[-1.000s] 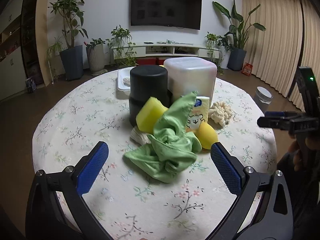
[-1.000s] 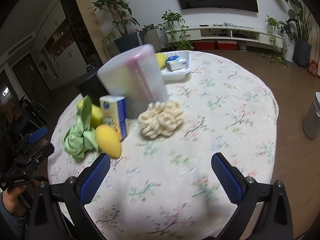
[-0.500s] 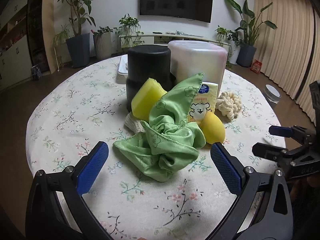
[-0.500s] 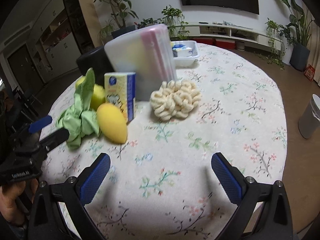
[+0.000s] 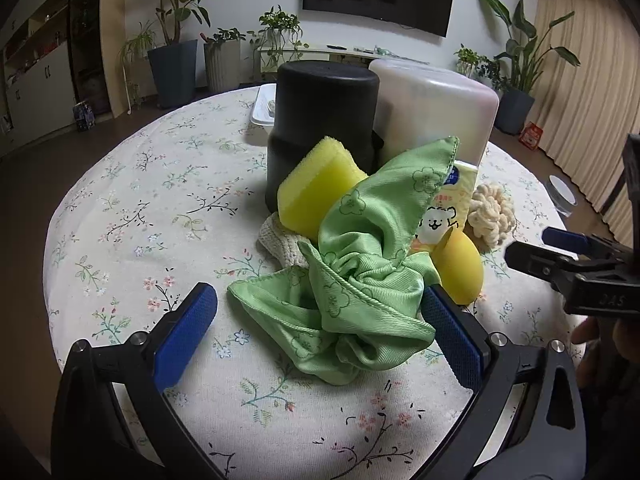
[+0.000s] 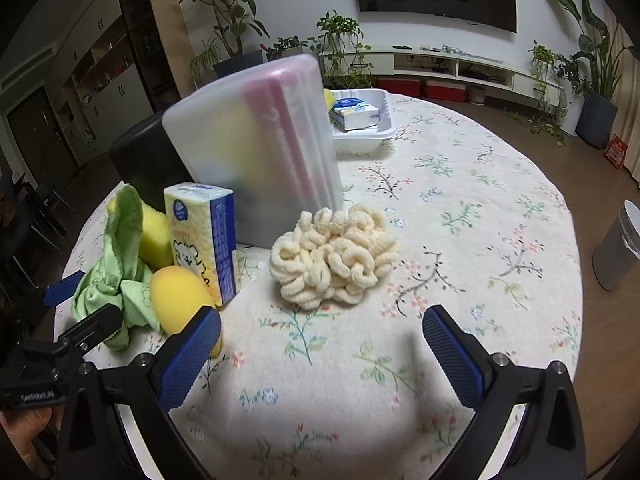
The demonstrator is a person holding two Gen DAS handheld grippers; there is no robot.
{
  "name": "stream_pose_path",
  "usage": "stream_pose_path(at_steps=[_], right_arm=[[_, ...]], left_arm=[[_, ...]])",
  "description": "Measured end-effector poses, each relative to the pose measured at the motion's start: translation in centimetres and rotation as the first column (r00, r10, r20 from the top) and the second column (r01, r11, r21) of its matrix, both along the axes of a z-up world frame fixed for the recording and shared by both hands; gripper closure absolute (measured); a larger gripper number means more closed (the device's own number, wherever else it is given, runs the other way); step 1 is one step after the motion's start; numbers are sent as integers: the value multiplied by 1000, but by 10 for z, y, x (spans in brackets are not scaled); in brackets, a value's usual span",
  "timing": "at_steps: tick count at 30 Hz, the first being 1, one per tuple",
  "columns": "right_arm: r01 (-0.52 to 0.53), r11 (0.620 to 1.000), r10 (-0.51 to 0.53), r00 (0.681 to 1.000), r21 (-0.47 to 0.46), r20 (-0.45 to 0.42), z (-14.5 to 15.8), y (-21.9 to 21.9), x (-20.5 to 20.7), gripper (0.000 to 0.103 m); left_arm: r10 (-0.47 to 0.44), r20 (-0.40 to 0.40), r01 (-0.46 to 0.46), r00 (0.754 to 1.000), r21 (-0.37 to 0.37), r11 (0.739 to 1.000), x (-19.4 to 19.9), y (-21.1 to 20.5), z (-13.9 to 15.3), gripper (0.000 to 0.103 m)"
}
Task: Organize soft objects
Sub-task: 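Grasp the green cloth with the left tool while the right tool grasps the cream scrunchie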
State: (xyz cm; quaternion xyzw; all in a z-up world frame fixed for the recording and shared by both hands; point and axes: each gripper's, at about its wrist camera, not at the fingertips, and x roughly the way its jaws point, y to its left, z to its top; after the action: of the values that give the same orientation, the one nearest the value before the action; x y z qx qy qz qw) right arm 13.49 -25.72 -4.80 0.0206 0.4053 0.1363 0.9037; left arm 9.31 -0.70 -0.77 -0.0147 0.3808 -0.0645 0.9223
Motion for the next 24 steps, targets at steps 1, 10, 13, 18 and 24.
stream_pose_path(at_steps=[1,10,13,18,24], right_arm=[[0,1000,0,1000,-7,0,-1,1,4,0],[36,999,-36,999,-25,-22,-9,-5,29,0],[37,999,-38,999,-28,-32,-13,-4,32,0],[35,999,-36,999,-30,-24,-13,-1,34,0],[35,999,-36,999,-33,-30,-13,0,39,0]], left_arm=[[-3,-1,3,1000,-1,1000,0,0,0,6],[-24,-53,24,998,-14,1000,7,-3,-6,40],[-30,-51,29,998,-26,999,6,-3,-5,47],[-41,-47,39,998,-30,999,3,-5,-5,52],[-46,-45,44,998,-34,998,1,-4,-6,56]])
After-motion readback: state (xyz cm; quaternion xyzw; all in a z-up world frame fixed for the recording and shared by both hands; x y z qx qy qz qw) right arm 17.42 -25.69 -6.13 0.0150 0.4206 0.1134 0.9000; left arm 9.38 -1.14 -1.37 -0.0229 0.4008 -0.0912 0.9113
